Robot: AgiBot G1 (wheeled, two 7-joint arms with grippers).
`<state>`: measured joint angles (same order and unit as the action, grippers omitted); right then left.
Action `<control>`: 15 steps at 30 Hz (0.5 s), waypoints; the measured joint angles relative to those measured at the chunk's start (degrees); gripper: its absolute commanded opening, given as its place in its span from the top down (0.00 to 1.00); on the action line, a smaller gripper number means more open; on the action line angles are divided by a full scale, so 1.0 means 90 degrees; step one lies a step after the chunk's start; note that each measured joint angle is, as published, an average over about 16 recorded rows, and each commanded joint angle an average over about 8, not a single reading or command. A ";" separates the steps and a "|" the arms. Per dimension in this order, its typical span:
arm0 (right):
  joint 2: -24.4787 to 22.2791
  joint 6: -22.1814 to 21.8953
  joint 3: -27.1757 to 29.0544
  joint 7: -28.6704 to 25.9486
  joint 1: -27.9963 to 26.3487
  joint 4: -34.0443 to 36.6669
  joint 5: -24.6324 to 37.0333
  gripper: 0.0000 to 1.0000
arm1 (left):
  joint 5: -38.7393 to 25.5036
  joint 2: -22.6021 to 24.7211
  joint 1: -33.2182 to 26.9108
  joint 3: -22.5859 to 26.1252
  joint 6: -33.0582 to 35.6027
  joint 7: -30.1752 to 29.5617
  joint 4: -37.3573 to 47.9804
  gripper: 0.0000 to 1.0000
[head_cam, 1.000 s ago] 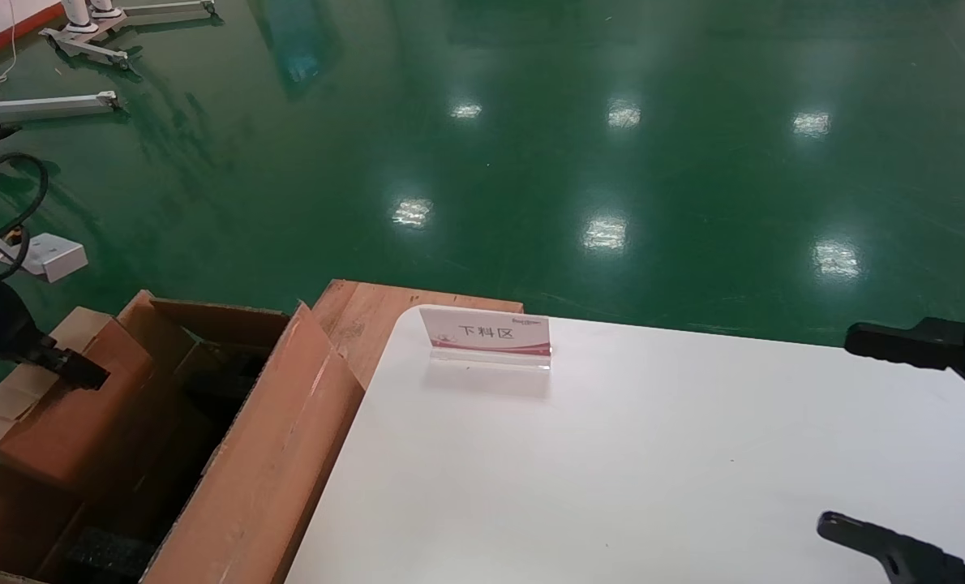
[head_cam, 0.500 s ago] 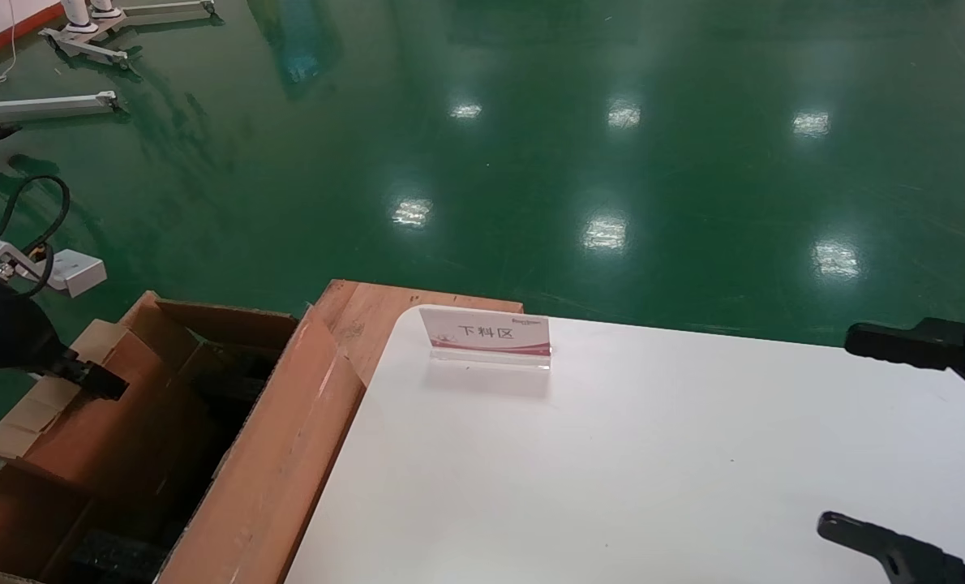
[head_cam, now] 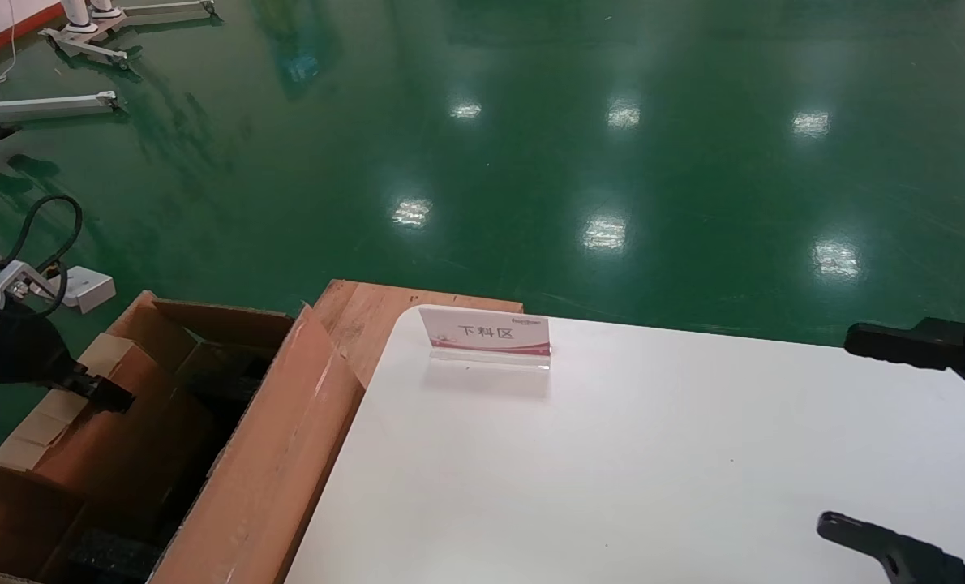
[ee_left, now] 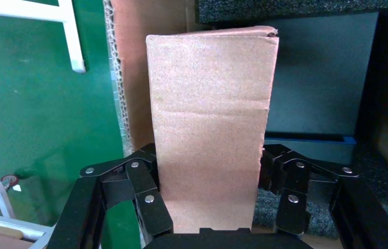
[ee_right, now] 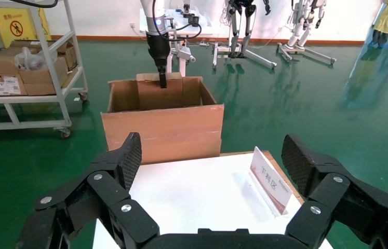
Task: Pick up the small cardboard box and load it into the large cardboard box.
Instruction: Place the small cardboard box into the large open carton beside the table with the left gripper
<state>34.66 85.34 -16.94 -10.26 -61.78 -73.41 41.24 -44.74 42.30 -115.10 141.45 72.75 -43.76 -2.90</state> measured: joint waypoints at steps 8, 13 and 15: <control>0.0000 -0.0001 -0.0001 0.0000 0.0000 0.0000 -0.0001 0.00 | 0.0003 0.0001 0.0016 -0.0003 -0.0020 0.0004 0.0010 0.00; 0.0000 -0.0001 -0.0001 0.0000 0.0000 0.0000 -0.0001 0.00 | -0.0005 -0.0002 -0.0005 0.0001 -0.0016 0.0003 0.0004 0.00; 0.0000 -0.0001 0.0000 0.0000 0.0000 0.0000 -0.0001 0.00 | -0.0009 -0.0004 -0.0012 0.0002 -0.0013 0.0003 0.0001 0.00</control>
<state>34.66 85.33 -16.94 -10.26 -61.78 -73.41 41.24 -44.81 42.26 -115.21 141.47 72.64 -43.74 -2.90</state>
